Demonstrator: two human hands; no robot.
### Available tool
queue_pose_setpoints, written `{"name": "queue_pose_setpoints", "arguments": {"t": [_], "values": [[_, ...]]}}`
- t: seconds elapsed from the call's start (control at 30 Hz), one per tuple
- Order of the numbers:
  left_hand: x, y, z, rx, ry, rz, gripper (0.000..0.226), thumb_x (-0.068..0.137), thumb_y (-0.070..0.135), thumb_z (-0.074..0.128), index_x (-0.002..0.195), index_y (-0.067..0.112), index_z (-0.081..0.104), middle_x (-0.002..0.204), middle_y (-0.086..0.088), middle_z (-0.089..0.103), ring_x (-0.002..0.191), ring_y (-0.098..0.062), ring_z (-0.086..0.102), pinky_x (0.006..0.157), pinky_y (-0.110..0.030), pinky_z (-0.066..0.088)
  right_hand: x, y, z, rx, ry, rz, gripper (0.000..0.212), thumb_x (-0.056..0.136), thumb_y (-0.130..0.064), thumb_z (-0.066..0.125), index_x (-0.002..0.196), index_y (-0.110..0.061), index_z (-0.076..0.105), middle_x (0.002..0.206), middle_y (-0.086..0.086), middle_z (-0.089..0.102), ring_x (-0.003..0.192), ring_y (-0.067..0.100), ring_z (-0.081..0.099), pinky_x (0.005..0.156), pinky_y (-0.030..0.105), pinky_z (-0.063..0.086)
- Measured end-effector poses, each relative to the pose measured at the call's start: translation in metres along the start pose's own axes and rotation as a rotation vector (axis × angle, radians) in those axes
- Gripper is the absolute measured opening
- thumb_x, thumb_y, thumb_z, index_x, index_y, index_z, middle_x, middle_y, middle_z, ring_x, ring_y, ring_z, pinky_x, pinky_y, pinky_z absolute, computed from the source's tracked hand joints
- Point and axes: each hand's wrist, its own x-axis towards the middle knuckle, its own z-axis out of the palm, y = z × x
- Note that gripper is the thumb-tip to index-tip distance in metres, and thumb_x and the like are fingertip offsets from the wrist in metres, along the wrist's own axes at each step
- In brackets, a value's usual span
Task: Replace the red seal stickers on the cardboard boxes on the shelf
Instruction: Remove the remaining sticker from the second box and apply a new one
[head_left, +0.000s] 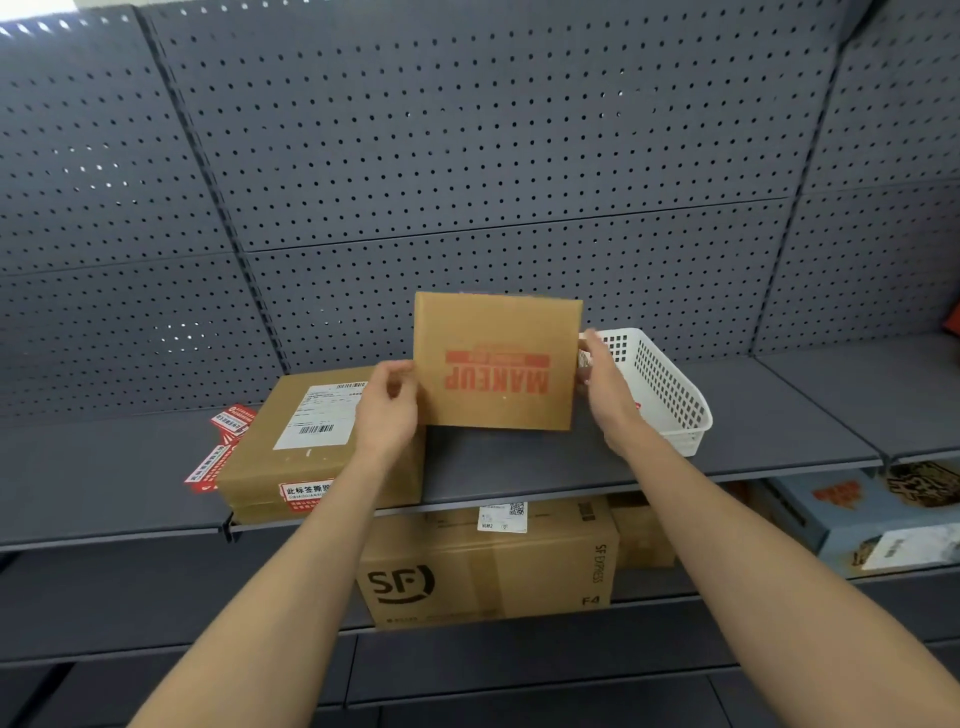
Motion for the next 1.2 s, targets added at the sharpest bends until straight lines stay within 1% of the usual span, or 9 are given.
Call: {"name": "queue_pose_setpoints", "arguments": {"t": [0.07,0.17,0.23,0.37,0.53,0.7,0.9,1.03,1.2], "values": [[0.001,0.005,-0.007,-0.122,-0.055,-0.097,0.053,0.105,0.056,0.035,0.103,0.029,0.080,0.114,0.009,0.077,0.122,-0.020,0.066,0.103,-0.039,0.044,0.002,-0.002,-0.007,0.223,0.020,0.076,0.059,0.107,-0.071,0.028,0.107,-0.030,0.070,0.111,-0.003,0.074,0.111,0.016,0.065,0.097,0.037,0.039],[0.000,0.010,-0.010,0.037,-0.022,-0.125,0.089,0.094,0.090,0.013,0.095,0.030,0.079,0.113,0.001,0.075,0.119,-0.028,0.059,0.122,-0.056,0.030,0.004,0.006,-0.009,0.169,-0.046,0.070,0.067,0.095,-0.083,0.043,0.134,-0.032,0.064,0.134,-0.005,0.068,0.128,0.017,0.059,0.117,0.045,0.034],[-0.008,0.014,-0.008,0.162,-0.016,-0.086,0.079,0.101,0.083,0.018,0.113,0.027,0.072,0.118,0.006,0.066,0.122,-0.024,0.053,0.125,-0.057,0.021,0.006,0.016,-0.007,0.118,-0.060,0.100,0.080,0.088,-0.080,0.056,0.147,-0.027,0.049,0.139,-0.005,0.064,0.131,0.019,0.058,0.119,0.053,0.039],[-0.011,0.007,-0.005,0.224,-0.050,0.008,0.033,0.103,0.040,0.036,0.119,0.037,0.064,0.126,0.002,0.068,0.127,-0.026,0.053,0.110,-0.048,0.023,-0.001,0.029,0.001,0.092,-0.091,0.027,0.060,0.100,-0.057,0.056,0.150,-0.026,0.045,0.138,-0.004,0.062,0.132,0.021,0.056,0.104,0.043,0.044],[-0.010,-0.005,-0.010,0.209,-0.086,0.076,0.038,0.099,0.013,0.050,0.117,0.044,0.060,0.101,0.020,0.068,0.109,-0.022,0.062,0.120,-0.056,0.035,0.010,0.052,-0.005,0.127,-0.020,0.092,0.109,0.067,-0.106,0.050,0.151,-0.037,0.047,0.149,-0.008,0.057,0.139,0.020,0.050,0.121,0.058,0.035],[-0.005,-0.017,-0.006,0.391,-0.087,0.082,0.043,0.108,0.020,0.039,0.124,0.035,0.076,0.141,-0.003,0.064,0.142,-0.031,0.040,0.115,-0.044,0.023,-0.007,0.052,0.000,-0.035,0.020,0.112,0.050,0.104,-0.059,0.055,0.139,-0.025,0.045,0.139,0.001,0.060,0.125,0.022,0.057,0.109,0.050,0.048],[0.010,-0.041,-0.037,0.571,0.017,0.224,0.038,0.107,0.022,0.043,0.135,0.023,0.069,0.146,-0.005,0.062,0.143,-0.032,0.048,0.119,-0.052,0.029,-0.010,0.052,0.006,-0.100,0.048,0.091,0.050,0.108,-0.053,0.048,0.150,-0.024,0.051,0.141,0.000,0.062,0.129,0.024,0.058,0.114,0.052,0.047],[0.022,-0.062,-0.059,0.798,-0.082,0.191,0.046,0.108,0.026,0.039,0.148,0.025,0.060,0.158,-0.002,0.056,0.154,-0.027,0.039,0.127,-0.051,0.020,-0.013,0.050,0.012,-0.098,0.057,0.069,0.044,0.110,-0.047,0.048,0.146,-0.022,0.054,0.131,-0.003,0.060,0.122,0.020,0.055,0.099,0.039,0.043],[0.014,-0.073,-0.057,0.815,-0.146,0.204,0.044,0.108,0.030,0.042,0.148,0.029,0.058,0.155,0.001,0.058,0.145,-0.028,0.048,0.124,-0.052,0.026,-0.015,0.051,0.018,-0.095,0.082,0.052,0.037,0.108,-0.045,0.051,0.137,-0.023,0.060,0.129,-0.003,0.063,0.117,0.019,0.057,0.096,0.038,0.044]]}}
